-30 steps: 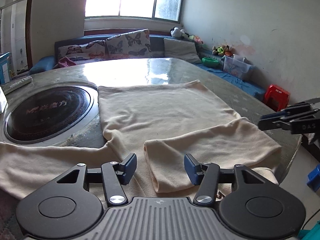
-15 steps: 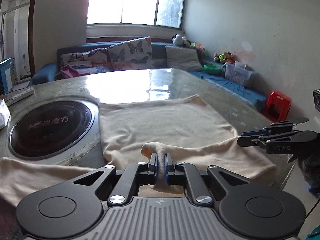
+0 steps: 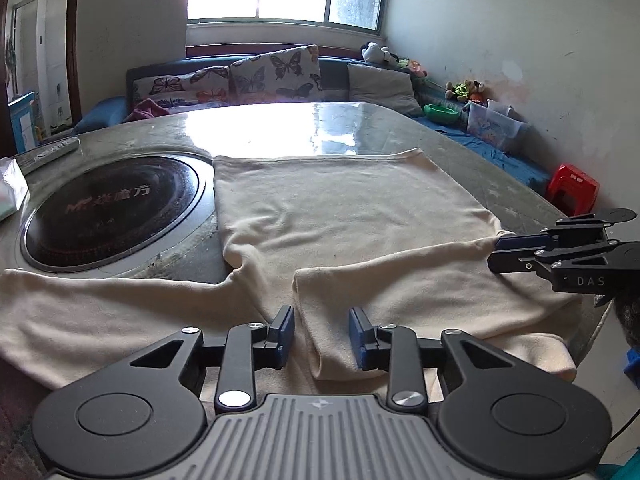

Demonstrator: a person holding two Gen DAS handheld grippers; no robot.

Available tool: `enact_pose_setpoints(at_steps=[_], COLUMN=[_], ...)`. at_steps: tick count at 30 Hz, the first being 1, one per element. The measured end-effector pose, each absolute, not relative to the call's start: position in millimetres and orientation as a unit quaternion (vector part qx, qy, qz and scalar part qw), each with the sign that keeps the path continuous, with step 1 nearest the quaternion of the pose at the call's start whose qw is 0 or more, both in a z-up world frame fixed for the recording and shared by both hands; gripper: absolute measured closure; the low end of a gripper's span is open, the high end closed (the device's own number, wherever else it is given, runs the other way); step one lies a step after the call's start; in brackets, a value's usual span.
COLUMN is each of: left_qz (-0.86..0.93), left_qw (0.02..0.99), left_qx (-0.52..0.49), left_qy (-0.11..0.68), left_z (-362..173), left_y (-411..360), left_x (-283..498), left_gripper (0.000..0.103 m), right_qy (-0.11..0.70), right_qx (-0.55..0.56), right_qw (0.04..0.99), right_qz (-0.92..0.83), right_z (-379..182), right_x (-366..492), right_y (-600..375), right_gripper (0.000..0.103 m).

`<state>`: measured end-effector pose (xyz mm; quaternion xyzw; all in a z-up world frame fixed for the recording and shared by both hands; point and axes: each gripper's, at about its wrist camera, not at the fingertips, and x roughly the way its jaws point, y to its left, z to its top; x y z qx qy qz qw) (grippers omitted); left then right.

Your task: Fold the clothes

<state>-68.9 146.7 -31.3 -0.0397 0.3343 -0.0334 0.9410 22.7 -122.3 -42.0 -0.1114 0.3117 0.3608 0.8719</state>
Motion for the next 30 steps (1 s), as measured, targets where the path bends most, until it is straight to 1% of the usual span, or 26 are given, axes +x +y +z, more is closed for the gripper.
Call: enact_pose_setpoints(at_steps=[6,9,10,11,12,13,15,16,20,24,30], left_qz=[-0.016,0.012,0.022,0.036,0.050,0.064,0.096,0.114,0.189,0.247,0.309], left_qw=[0.944,0.944,0.944,0.945,0.945,0.945,0.943,0.941,0.927,0.912,0.892], left_qx=[-0.049,-0.060,-0.062,-0.064,-0.067,-0.068,-0.071,-0.074,-0.086,-0.098,-0.114], left_qy=[0.327,0.326,0.323,0.319,0.316,0.313,0.311,0.311,0.311,0.313,0.311], left_z=[-28,-26,-24,-22,-20,-19,-18,-18,-21,-24,-29], left_y=[154,167,172,178,185,192,207,216,249,278,305], left_x=[-72,-76,-78,-80,-81,-82,-83,-84,-85,-87,-88], left_gripper=[0.072,0.070,0.066,0.058,0.055,0.052,0.051,0.049,0.048,0.048,0.043], right_qy=[0.299,0.310,0.316,0.316,0.314,0.312,0.312,0.311,0.313,0.314,0.315], right_qx=[-0.120,-0.122,-0.126,-0.127,-0.128,-0.129,-0.126,-0.127,-0.128,-0.133,-0.136], right_qw=[0.869,0.862,0.859,0.858,0.858,0.858,0.857,0.857,0.854,0.853,0.852], right_qz=[0.375,0.382,0.382,0.383,0.385,0.387,0.390,0.391,0.397,0.396,0.396], right_z=[-33,-40,-44,-44,-43,-42,-40,-39,-41,-43,-42], right_x=[23,28,29,29,28,28,28,28,26,25,25], right_y=[-112,-102,-98,-96,-95,-95,-93,-92,-87,-85,-84], right_gripper=[0.082,0.082,0.081,0.081,0.080,0.080,0.074,0.074,0.073,0.070,0.067])
